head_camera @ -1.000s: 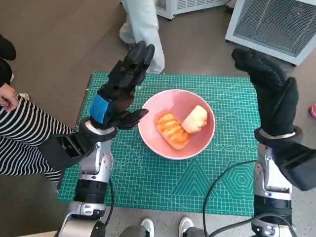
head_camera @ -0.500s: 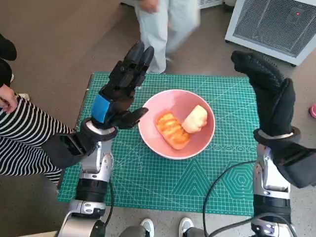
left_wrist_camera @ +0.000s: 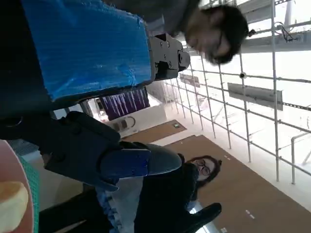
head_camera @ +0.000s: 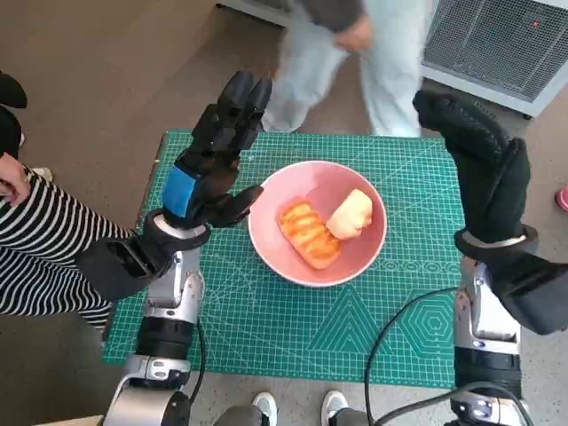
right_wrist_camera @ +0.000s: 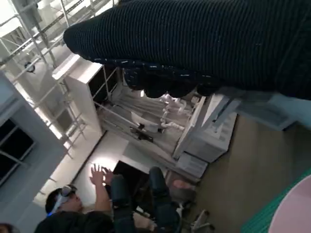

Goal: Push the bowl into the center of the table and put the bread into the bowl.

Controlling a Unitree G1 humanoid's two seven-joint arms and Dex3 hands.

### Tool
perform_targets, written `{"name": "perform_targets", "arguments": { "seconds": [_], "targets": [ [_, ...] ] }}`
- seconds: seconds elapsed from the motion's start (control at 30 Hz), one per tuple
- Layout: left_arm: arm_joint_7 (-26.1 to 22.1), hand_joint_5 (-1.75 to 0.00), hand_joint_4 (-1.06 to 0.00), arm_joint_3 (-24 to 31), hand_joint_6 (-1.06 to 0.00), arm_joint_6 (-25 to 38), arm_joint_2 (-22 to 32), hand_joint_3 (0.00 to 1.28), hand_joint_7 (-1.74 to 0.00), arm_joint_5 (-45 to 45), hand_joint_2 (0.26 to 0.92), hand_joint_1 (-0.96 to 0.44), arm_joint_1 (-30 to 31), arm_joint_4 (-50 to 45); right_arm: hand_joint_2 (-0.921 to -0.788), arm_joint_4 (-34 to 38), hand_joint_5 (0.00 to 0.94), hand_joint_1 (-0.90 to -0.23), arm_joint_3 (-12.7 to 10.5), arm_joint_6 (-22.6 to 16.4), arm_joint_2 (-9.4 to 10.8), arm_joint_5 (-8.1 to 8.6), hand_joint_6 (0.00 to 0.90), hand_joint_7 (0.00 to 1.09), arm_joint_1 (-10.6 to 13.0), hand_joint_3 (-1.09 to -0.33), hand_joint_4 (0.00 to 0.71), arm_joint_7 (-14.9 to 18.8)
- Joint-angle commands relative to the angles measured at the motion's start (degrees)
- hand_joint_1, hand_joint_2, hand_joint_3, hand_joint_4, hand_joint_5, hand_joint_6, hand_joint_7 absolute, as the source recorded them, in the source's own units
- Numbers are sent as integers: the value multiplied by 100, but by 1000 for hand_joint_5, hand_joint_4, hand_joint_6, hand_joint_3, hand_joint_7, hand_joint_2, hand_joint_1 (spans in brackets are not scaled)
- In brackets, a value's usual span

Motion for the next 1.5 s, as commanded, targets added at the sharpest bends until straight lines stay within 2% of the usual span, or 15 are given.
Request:
{"name": "perform_targets", "arguments": {
  "seconds": [0.03,0.87,1.5],
  "targets": [
    [39,-10,-1,23,-73,-148,9,479,-4,71,851,-667,-147,76,-921,107,4,-683,57,-1,70,45,68,489,32,-685,182,84],
    [-44,1,1,110,-65,-325,4,511,-4,32,827,-655,-403,432,-921,414,0,-675,72,-258,143,51,51,491,-69,-688,171,198],
    [-188,1,1,128,-62,-369,26,507,-9,-36,830,-651,-464,558,-921,421,1,-670,76,-256,189,67,50,493,-62,-687,169,176]
  ]
}}
